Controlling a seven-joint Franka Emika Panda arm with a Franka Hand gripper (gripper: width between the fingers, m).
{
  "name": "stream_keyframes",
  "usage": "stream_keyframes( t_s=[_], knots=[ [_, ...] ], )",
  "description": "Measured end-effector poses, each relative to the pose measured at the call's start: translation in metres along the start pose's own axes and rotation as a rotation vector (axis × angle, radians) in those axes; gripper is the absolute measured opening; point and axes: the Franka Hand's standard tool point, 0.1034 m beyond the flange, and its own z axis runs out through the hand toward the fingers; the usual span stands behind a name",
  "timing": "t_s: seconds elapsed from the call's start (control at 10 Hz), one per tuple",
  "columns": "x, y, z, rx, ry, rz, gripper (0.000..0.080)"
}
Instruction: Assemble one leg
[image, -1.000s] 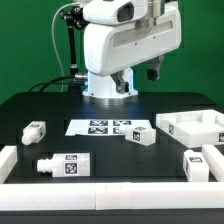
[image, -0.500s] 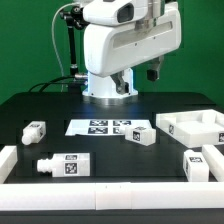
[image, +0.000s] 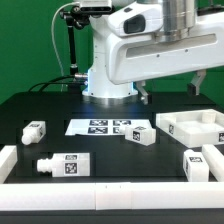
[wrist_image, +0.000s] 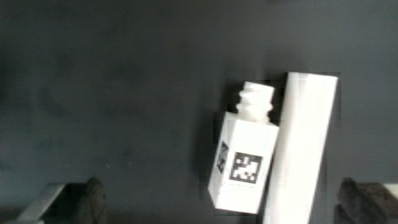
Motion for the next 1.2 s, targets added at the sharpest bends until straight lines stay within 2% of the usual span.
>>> stream_keyframes(
  t_s=[0.4, 0.6, 0.8, 1.2],
  knots=[
    [-0.001, 0.000, 0.005, 0.001, -0.004, 0.012, 0.0650],
    [0.008, -0.008, 0.042, 0.004, -0.021, 0.095, 0.0650],
    [0.021, -0.028, 0.059, -0.017, 0.005, 0.096, 0.0650],
    [0.021, -0.024, 0.057, -0.014, 0.006, 0.091, 0.0650]
  ],
)
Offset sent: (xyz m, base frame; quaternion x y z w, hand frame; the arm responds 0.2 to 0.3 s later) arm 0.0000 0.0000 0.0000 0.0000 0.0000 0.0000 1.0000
